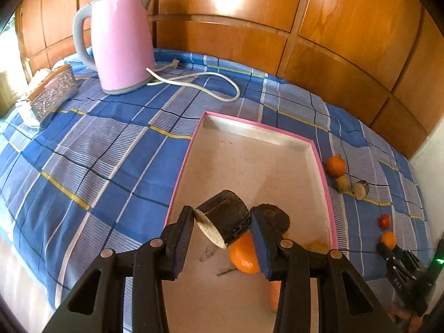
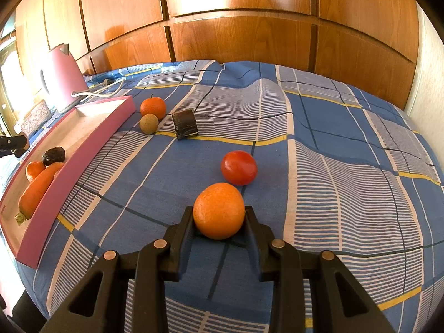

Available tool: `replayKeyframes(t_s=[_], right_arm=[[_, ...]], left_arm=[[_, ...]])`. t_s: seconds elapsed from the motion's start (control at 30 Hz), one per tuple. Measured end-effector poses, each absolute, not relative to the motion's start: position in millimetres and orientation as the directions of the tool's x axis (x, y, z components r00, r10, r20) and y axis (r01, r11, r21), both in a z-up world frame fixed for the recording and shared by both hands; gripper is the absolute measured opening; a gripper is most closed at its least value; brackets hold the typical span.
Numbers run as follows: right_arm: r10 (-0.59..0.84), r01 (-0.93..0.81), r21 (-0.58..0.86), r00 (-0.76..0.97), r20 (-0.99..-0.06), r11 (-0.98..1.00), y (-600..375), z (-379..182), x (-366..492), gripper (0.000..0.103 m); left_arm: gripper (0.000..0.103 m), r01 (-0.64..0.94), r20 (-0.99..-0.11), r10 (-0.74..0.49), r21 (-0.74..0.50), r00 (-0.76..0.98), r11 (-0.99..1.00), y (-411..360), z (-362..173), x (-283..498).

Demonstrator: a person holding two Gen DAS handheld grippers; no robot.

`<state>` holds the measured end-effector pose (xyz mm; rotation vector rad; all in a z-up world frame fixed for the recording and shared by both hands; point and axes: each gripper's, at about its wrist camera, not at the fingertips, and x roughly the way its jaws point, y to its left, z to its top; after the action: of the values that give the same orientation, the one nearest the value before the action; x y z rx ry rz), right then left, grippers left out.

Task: Organize fruits
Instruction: 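Carry the dark slice over the tray and open the left tool while the right tool holds the orange, then carry the orange into the tray and open the right tool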

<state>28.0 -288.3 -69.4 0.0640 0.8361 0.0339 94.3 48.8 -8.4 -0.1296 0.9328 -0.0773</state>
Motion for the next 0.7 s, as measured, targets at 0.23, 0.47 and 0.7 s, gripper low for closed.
replayKeyframes(t_s=[0.23, 0.47, 0.7], right_arm=[[0.055, -0.005, 0.070, 0.670, -0.740, 0.998, -288, -70, 28, 0.035], [0.057, -0.005, 0.072, 0.671, -0.739, 0.997, -288, -70, 28, 0.035], [0.059, -0.006, 0.074, 0.673, -0.738, 0.997, -288, -69, 28, 0.035]], left_arm=[[0.042, 0.102, -0.807, -0.193, -0.165, 0.557, 0.981, 51, -16, 118], [0.062, 0.095, -0.824, -0.183, -0.156, 0.537, 0.983, 55, -25, 137], [0.062, 0.233, -0.774, -0.053, 0.124, 0.631, 0.964, 53, 5, 139]])
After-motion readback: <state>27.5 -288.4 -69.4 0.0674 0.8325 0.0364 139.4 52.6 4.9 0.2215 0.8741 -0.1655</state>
